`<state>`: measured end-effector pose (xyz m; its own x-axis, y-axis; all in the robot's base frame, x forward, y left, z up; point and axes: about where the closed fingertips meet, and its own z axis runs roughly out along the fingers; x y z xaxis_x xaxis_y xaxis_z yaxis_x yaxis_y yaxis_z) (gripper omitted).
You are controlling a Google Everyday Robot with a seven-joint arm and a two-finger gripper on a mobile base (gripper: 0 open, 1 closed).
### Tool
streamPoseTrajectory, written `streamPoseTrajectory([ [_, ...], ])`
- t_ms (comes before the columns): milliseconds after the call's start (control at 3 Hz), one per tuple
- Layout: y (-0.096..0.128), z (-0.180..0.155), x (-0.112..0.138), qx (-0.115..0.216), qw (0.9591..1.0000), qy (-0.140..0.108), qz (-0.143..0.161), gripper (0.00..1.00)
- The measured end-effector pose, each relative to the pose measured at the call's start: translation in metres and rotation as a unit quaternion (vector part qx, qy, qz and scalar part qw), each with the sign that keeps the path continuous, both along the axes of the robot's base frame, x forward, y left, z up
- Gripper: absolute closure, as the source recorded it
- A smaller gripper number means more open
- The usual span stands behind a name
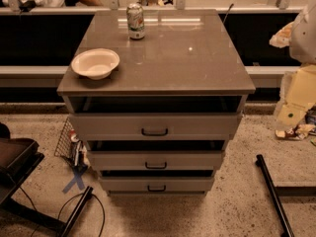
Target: Pick 7up can
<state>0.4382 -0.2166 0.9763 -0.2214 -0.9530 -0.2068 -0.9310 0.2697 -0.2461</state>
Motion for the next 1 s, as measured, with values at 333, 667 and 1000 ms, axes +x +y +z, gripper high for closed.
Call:
streamPoseTrajectory([
  [333, 0.000, 0.000, 0.000, 0.000, 1.0000, 0.000, 0.000, 0.00],
  [667, 0.000, 0.007, 0.016, 0.008, 0.9997, -0.015, -0.014, 0.00],
  [1000, -0.001, 0.021, 0.061, 0.065, 0.9950, -0.066, -0.037, 0.00],
])
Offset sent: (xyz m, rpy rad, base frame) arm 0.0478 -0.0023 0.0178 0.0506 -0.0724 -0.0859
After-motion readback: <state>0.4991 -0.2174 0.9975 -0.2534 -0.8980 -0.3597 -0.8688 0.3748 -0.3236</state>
